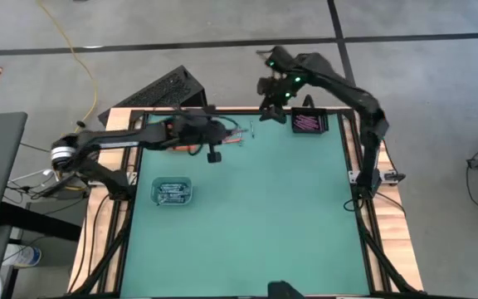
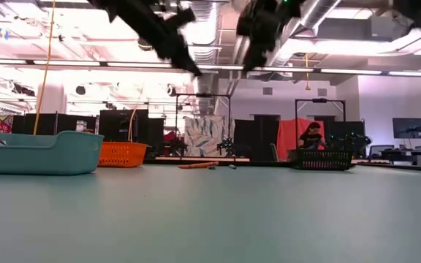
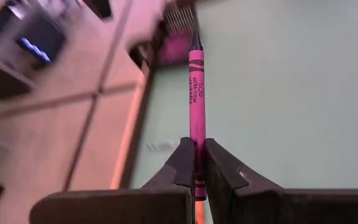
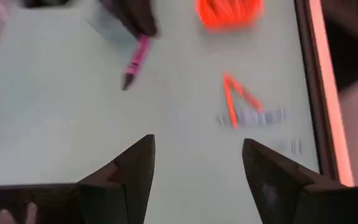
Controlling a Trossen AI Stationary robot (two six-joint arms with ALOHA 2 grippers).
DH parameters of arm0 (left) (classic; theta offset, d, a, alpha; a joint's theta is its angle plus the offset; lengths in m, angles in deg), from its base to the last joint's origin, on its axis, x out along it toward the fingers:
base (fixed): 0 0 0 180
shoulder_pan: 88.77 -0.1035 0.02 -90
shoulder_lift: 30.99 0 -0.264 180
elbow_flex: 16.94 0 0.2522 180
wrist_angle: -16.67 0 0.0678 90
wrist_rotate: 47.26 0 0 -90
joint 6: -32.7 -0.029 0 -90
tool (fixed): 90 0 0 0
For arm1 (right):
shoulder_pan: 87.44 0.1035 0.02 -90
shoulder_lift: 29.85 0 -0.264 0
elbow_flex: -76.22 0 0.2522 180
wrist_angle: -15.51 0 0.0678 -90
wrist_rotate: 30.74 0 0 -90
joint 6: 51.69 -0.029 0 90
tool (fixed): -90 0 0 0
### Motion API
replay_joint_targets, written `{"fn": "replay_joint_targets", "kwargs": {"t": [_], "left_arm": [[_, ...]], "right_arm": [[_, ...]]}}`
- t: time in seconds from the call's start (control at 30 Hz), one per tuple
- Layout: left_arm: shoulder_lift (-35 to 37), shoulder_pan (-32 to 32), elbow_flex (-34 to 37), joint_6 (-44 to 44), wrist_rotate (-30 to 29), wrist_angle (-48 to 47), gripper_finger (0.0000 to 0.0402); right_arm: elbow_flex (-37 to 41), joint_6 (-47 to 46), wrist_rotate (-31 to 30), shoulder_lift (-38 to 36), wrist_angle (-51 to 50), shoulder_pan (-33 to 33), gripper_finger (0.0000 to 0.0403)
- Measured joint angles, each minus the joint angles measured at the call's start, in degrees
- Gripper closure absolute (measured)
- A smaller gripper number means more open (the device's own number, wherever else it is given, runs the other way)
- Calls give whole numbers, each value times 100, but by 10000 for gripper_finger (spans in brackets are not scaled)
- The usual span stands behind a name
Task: Sort crayons
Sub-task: Put the purple crayon into the black basket
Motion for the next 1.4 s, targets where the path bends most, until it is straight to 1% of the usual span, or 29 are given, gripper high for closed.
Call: {"fn": "replay_joint_targets", "kwargs": {"t": [0.17, 0.27, 0.37, 0.47, 0.57, 0.67, 0.9, 1.0, 1.13, 1.3, 1.4], "left_arm": [[743, 2, 0, -95, 67, 615, 401], [1029, -17, -2, -96, 487, 1068, 401], [1163, -17, -4, -29, 860, 1595, 401], [1192, -18, -4, 177, 1266, 1869, 401], [1182, -13, -2, 224, 1538, 1995, 401], [1182, 56, -2, 240, 1554, 2197, 401], [1197, 181, -2, 184, 1573, 2670, 401], [1197, 187, -2, 165, 1586, 2871, 401], [1195, 177, -2, 193, 1896, 3144, 401], [1191, 177, -2, 191, 1979, 3132, 401], [1189, 177, -2, 171, 1977, 3141, 401]], "right_arm": [[0, 354, 1087, -549, 527, 180, 163], [0, 538, 1389, -756, 799, 438, 163], [0, 711, 1391, -868, 1039, 754, 163], [0, 800, 1349, -920, 1372, 1020, 163], [0, 813, 920, -1009, 1801, 1227, 163], [0, 813, 552, -1092, 2179, 1335, 163], [0, 767, 325, -1266, 2621, 1398, 163], [0, 766, 348, -1277, 2830, 1479, 163], [0, 771, 384, -1277, 3168, 1638, 163], [0, 794, 445, -1282, 3679, 1781, 163], [0, 798, 635, -1282, 3873, 1890, 163]]}}
